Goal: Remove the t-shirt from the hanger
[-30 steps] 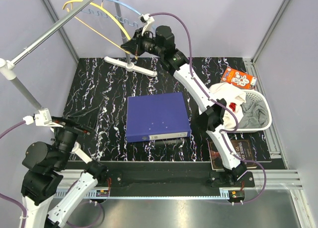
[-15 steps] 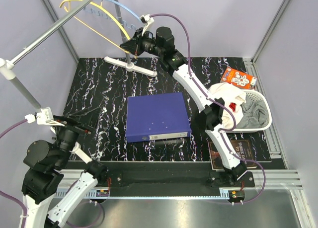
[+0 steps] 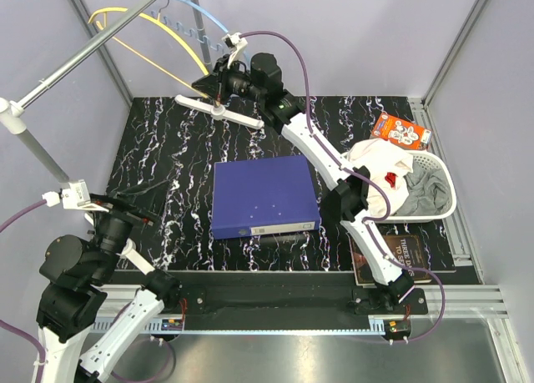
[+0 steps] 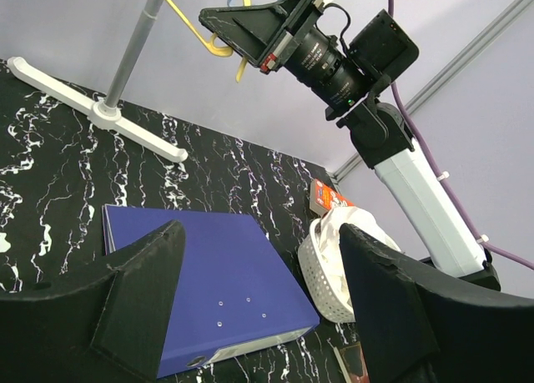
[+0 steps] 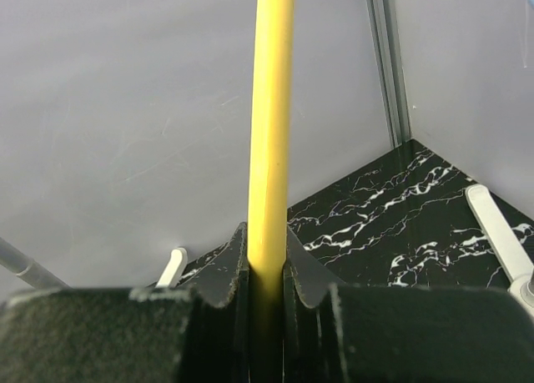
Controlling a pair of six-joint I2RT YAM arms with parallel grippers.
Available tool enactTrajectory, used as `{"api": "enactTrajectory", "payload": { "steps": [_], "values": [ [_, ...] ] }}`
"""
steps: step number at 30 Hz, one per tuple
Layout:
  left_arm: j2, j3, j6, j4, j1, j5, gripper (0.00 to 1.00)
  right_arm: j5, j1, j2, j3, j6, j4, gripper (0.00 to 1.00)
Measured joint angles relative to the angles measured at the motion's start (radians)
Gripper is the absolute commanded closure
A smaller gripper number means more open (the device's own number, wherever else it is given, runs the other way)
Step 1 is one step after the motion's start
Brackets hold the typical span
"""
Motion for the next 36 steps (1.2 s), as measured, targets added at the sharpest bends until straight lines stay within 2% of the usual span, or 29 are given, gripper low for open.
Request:
{"api": "enactTrajectory", "payload": {
  "steps": [7, 18, 20, 24, 25, 27, 28, 36],
  "values": [
    [0.003, 0.0, -0.001, 0.0, 0.0, 0.021, 0.21, 0.007, -0.003, 0.0, 0.0, -0.005, 0.001, 0.94],
    [0.034, 0.0, -0.02, -0.001, 0.0, 0.077, 0.21, 0.04, -0.003, 0.0, 0.0, -0.026, -0.003, 0.52],
    [0.041, 0.0, -0.023, -0.001, 0.0, 0.091, 0.21, 0.057, -0.004, -0.001, -0.003, -0.027, -0.011, 0.49],
    [0.064, 0.0, -0.032, -0.001, 0.0, 0.122, 0.21, 0.092, -0.006, -0.01, -0.018, -0.027, -0.037, 0.3],
    [0.07, 0.0, -0.036, -0.001, 0.0, 0.128, 0.21, 0.097, -0.007, -0.014, -0.021, -0.025, -0.044, 0.17],
    [0.084, 0.0, -0.043, -0.002, 0.0, 0.148, 0.21, 0.118, -0.008, -0.035, -0.033, -0.025, -0.065, 0.03],
    [0.091, 0.0, -0.045, -0.002, 0.0, 0.156, 0.2, 0.132, -0.009, -0.052, -0.043, -0.028, -0.078, 0.0],
    [0.161, 0.0, -0.05, -0.002, 0.0, 0.238, 0.2, 0.302, -0.018, -0.304, -0.178, -0.079, -0.325, 0.0]
  ]
}}
